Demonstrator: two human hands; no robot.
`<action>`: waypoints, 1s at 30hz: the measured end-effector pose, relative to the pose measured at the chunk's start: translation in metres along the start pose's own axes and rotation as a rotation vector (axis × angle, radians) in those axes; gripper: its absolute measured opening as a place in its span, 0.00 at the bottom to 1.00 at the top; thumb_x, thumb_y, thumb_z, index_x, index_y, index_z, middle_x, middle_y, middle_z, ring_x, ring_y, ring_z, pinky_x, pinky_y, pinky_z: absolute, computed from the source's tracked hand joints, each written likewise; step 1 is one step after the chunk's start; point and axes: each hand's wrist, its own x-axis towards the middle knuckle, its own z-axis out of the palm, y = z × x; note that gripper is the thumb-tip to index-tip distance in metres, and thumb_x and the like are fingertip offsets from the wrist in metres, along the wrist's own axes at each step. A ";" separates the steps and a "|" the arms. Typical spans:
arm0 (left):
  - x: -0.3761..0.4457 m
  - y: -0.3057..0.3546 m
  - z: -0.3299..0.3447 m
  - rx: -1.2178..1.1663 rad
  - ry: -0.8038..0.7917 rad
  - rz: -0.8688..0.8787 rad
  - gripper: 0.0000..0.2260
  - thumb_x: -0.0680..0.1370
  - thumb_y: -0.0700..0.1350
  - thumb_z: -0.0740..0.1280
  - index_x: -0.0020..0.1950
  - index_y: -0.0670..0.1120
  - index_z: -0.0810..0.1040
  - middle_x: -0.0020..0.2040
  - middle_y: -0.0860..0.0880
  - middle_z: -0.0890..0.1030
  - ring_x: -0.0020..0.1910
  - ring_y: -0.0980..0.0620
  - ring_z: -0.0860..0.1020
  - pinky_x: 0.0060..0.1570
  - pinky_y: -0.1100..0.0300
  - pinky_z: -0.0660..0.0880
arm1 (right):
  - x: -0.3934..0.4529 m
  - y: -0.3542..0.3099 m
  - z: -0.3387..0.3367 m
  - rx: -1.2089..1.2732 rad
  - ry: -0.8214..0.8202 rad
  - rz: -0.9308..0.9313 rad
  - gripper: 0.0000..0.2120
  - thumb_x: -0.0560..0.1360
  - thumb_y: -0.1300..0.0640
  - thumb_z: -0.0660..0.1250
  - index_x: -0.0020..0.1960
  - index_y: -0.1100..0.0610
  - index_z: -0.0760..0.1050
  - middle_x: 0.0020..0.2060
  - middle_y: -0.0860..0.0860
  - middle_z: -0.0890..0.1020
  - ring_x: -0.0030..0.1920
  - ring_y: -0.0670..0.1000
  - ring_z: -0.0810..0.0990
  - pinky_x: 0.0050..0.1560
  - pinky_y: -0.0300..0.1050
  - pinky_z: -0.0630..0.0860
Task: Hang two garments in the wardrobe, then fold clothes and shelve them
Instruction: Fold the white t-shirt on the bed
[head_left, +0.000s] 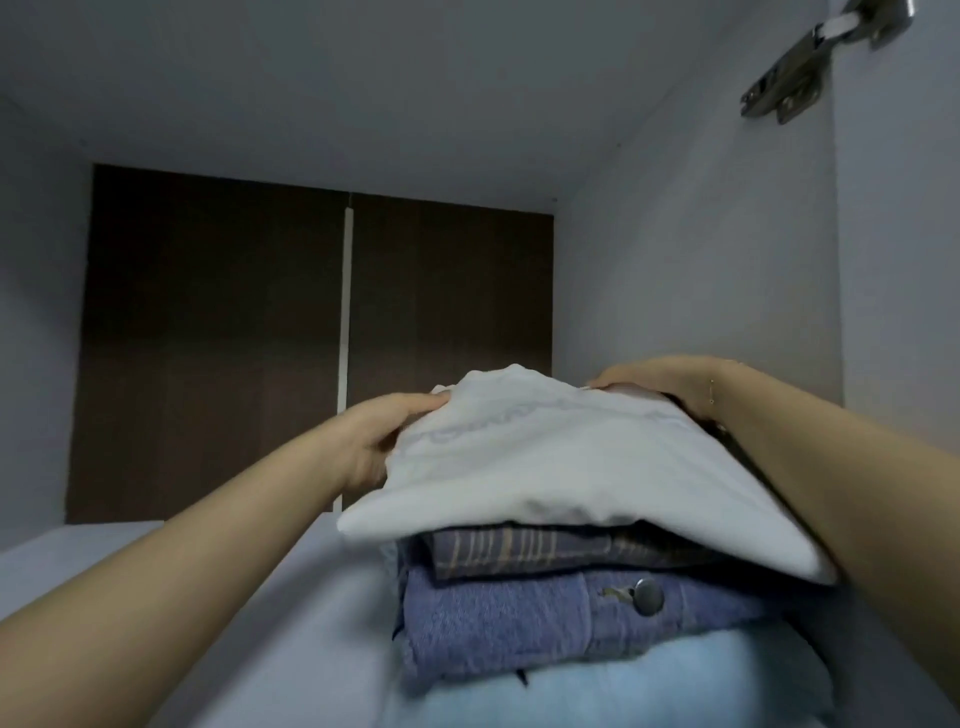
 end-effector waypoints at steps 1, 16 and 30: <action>-0.007 -0.003 0.001 0.029 -0.024 -0.002 0.21 0.75 0.50 0.72 0.66 0.45 0.78 0.63 0.45 0.79 0.59 0.45 0.79 0.55 0.51 0.77 | -0.007 -0.001 -0.001 0.027 -0.030 0.006 0.21 0.71 0.42 0.71 0.57 0.55 0.82 0.52 0.55 0.85 0.53 0.55 0.83 0.59 0.50 0.76; -0.007 0.018 0.044 -0.020 0.082 0.132 0.07 0.81 0.38 0.60 0.55 0.38 0.76 0.41 0.44 0.77 0.38 0.49 0.75 0.33 0.61 0.77 | -0.004 -0.054 -0.014 -0.144 0.088 0.110 0.19 0.78 0.57 0.67 0.66 0.65 0.72 0.61 0.61 0.78 0.62 0.62 0.76 0.69 0.58 0.68; -0.090 0.002 0.040 -0.130 -0.177 0.093 0.09 0.79 0.39 0.63 0.57 0.38 0.79 0.43 0.40 0.85 0.33 0.48 0.84 0.27 0.58 0.79 | -0.048 -0.035 -0.014 -0.213 -0.101 0.220 0.17 0.77 0.51 0.69 0.62 0.57 0.75 0.61 0.58 0.79 0.61 0.59 0.78 0.67 0.59 0.71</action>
